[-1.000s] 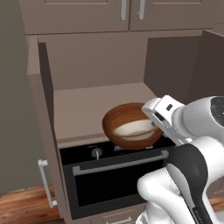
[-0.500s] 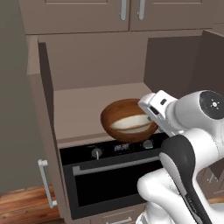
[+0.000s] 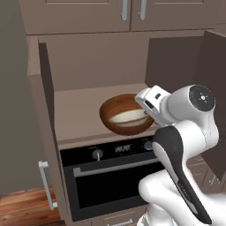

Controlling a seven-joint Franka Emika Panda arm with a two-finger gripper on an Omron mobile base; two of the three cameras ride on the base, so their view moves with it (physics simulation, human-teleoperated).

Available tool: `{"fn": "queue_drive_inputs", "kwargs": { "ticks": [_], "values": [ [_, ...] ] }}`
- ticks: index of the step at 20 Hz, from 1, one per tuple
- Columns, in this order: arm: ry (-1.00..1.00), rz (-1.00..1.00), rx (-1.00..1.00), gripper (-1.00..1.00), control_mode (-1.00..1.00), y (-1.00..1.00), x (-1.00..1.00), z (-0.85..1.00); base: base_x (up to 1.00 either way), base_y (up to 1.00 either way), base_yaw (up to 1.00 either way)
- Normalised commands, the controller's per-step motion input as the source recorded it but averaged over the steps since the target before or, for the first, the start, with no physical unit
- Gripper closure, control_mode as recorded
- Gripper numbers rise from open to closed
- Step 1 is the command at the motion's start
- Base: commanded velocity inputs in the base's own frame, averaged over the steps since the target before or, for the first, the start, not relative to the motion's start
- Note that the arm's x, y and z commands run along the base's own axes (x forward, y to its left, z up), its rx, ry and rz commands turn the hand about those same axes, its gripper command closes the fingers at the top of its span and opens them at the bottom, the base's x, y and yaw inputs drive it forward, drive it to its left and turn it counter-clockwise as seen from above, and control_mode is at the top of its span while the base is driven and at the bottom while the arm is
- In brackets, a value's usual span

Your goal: Pick up the bowls on the counter and stack them on top of one another in the open cabinet. Place the smaller bowl on top of the larger bowl.

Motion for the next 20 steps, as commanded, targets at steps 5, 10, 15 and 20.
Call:
{"fn": "queue_drive_inputs", "kwargs": {
  "ticks": [5,10,15,20],
  "values": [
    [-0.06,0.0,-0.01,1.0,-1.0,0.0,0.33,-0.05,0.0,0.0,0.0],
    [-0.07,0.0,-0.01,1.0,-1.0,0.02,0.37,-0.14,0.0,0.0,0.0],
    [-0.08,0.0,0.0,1.0,-1.0,0.03,0.35,-0.18,0.0,0.0,0.0],
    [-0.04,0.0,0.0,1.0,-1.0,0.01,0.19,-0.05,0.0,0.0,0.0]
  ]
}}
